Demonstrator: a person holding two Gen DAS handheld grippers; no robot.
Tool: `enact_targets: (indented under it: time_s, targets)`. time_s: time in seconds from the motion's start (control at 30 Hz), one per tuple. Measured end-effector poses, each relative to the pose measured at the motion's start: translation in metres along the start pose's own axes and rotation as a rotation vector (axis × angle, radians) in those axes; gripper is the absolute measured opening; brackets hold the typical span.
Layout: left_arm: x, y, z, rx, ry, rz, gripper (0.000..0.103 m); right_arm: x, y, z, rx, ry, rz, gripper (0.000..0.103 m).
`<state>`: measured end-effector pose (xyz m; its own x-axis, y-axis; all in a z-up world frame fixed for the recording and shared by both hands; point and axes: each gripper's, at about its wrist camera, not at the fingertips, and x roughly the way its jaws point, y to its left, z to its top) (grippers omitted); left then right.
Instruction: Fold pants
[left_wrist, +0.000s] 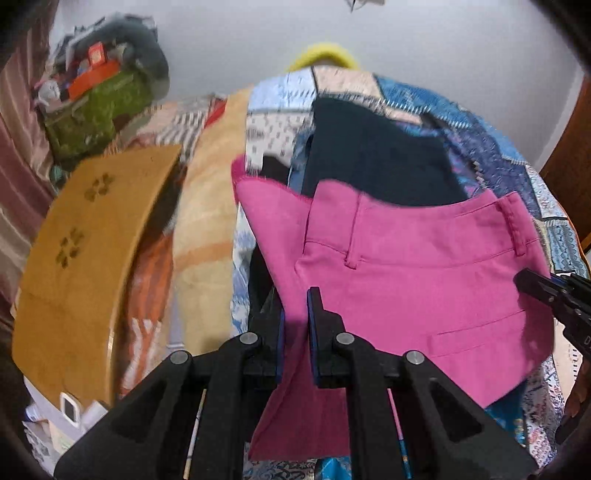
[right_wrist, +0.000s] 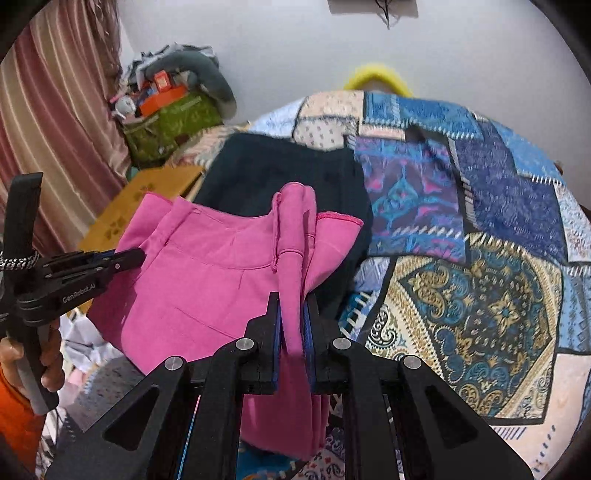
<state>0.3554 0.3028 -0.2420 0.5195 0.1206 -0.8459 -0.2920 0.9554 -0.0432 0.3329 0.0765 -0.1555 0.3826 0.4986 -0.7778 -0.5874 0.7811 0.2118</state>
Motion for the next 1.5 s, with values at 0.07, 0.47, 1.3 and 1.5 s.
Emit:
enact_targets:
  time_s: [0.07,0.47,1.3,1.5]
  targets:
    - [0.003,0.005,-0.003,-0.019,0.004,-0.018,0.018,0.005,-0.004,-0.004,0.021,0.012,-0.005,0.011]
    - [-0.045,0.018,-0.015,-0.005,0.009,0.018,0.031,-0.020,-0.007,-0.007,0.038,0.030,-0.043,0.031]
    - [-0.415,-0.077,-0.126,0.145,-0.688,-0.079,0.033,-0.332,0.111,-0.068,-0.224,-0.648,0.082,0.031]
    - [-0.445,-0.088,-0.174,0.110,-0.789,-0.066,0.060,-0.356,0.123,-0.103,-0.208,-0.725,0.082,0.058]
